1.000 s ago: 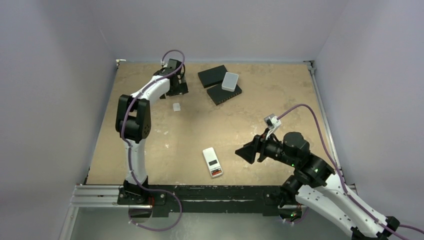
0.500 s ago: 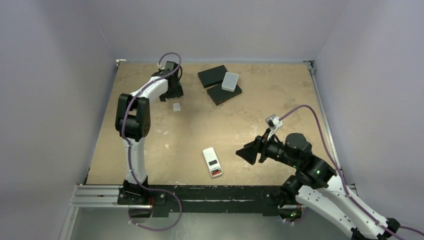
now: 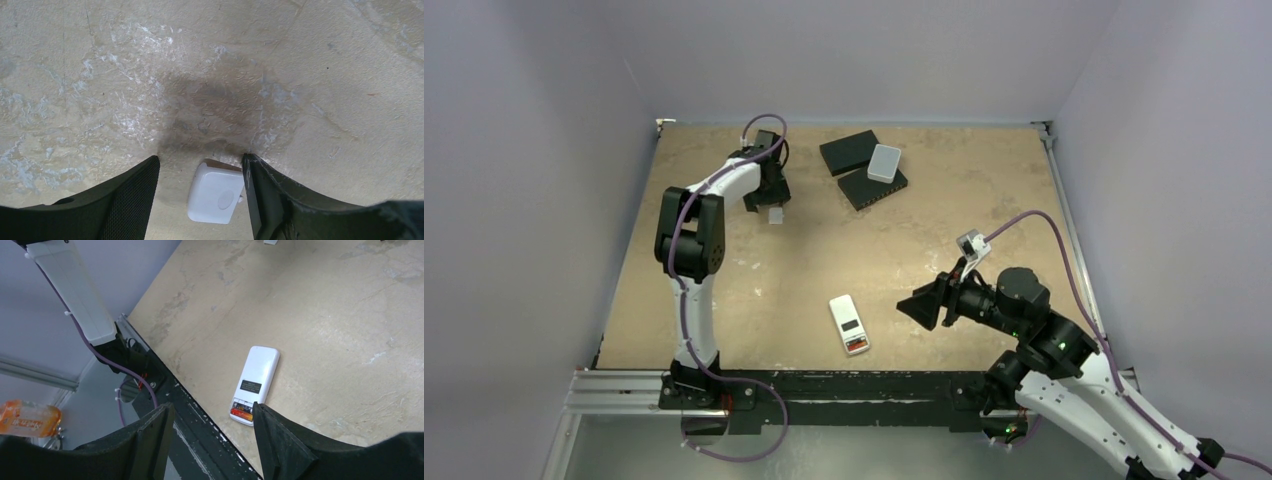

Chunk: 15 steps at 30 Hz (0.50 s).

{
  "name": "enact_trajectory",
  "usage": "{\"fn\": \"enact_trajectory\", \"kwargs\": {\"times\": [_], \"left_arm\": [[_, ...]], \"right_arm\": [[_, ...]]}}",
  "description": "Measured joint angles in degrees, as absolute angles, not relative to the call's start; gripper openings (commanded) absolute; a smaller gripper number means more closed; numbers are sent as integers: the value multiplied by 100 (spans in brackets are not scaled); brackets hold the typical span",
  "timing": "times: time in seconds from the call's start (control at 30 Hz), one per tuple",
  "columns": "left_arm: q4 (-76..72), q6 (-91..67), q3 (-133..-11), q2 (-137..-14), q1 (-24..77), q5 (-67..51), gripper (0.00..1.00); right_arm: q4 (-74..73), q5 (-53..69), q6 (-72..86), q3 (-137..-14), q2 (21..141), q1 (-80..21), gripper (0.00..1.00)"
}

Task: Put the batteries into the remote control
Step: Move the battery cover to the center of the board.

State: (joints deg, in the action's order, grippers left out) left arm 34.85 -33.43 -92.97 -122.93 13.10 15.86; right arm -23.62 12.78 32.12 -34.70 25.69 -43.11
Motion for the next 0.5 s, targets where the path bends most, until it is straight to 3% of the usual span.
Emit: {"fn": "enact_trajectory", "kwargs": {"times": [0.5], "left_arm": [[3284,-3391,-9124,-12230,1249,1452,49]], "right_arm": [[-2495,1275,3236,-3468,2425,-4311,67]]}}
